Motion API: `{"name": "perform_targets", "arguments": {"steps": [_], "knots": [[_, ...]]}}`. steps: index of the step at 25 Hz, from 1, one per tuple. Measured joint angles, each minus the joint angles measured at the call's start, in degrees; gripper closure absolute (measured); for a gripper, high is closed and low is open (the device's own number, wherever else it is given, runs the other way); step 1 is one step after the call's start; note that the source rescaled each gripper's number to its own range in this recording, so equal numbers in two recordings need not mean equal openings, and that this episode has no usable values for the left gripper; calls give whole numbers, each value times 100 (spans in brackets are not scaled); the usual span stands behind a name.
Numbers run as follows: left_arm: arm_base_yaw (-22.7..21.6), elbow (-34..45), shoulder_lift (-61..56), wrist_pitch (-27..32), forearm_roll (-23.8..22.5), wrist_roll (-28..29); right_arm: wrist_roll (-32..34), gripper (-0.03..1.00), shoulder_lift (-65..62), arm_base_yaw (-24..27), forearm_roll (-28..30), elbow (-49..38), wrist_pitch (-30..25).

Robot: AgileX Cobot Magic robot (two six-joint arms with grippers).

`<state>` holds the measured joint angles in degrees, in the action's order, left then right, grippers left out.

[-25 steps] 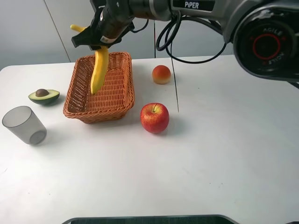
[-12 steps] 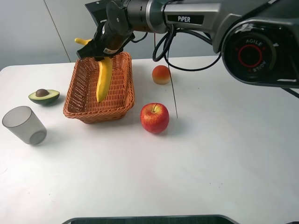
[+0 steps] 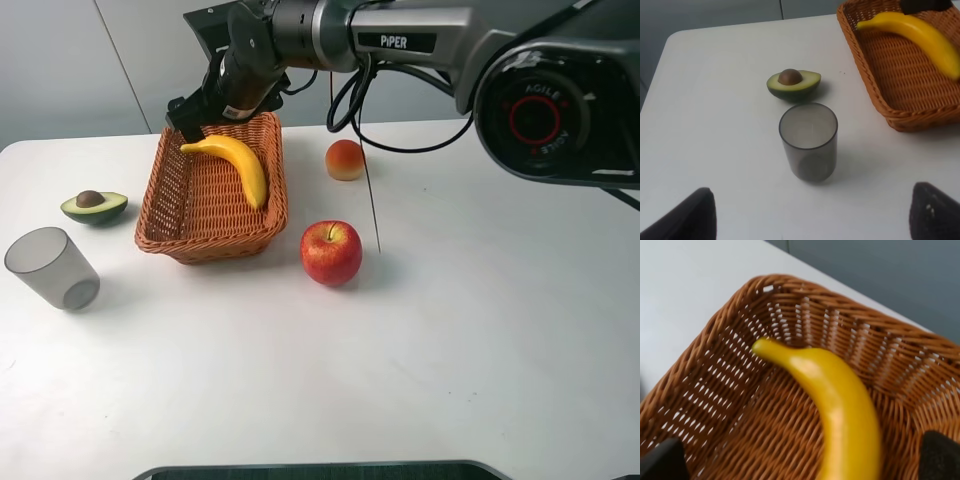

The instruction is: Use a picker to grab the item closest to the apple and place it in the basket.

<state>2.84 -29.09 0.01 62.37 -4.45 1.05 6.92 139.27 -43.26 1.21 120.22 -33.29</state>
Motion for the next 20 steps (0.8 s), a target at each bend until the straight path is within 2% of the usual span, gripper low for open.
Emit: {"name": "perform_targets", "arguments": {"steps": [7,10,13,20], "knots": [[0,0,0,0,0,-10,-10,-3,-817,0,-121,-41,-1191],[0,0,0,0,0,-10,-35,-3,-1239,69,-66,-381,-1726],[0,0,0,0,0,-10,-64,-3,-1791,323,-66,-1272,-1980],[0,0,0,0,0,-10,-247,-3,-3519,1331,-518,-3749,-1960]]}}
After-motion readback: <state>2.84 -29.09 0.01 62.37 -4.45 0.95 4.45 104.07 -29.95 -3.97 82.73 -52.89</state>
